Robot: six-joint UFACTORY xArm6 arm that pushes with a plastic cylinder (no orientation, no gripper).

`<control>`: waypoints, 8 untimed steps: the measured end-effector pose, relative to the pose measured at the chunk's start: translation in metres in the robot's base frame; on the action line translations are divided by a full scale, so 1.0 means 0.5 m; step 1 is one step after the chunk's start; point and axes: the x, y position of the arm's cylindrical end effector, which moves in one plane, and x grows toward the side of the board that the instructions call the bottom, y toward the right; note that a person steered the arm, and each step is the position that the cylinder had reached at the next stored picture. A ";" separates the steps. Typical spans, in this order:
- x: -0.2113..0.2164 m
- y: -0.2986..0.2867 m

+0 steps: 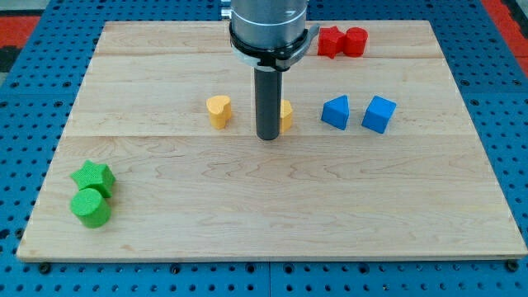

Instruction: Move the green circle and the green star up a bit

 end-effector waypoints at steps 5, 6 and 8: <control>0.265 -0.070; 0.324 -0.221; 0.289 -0.365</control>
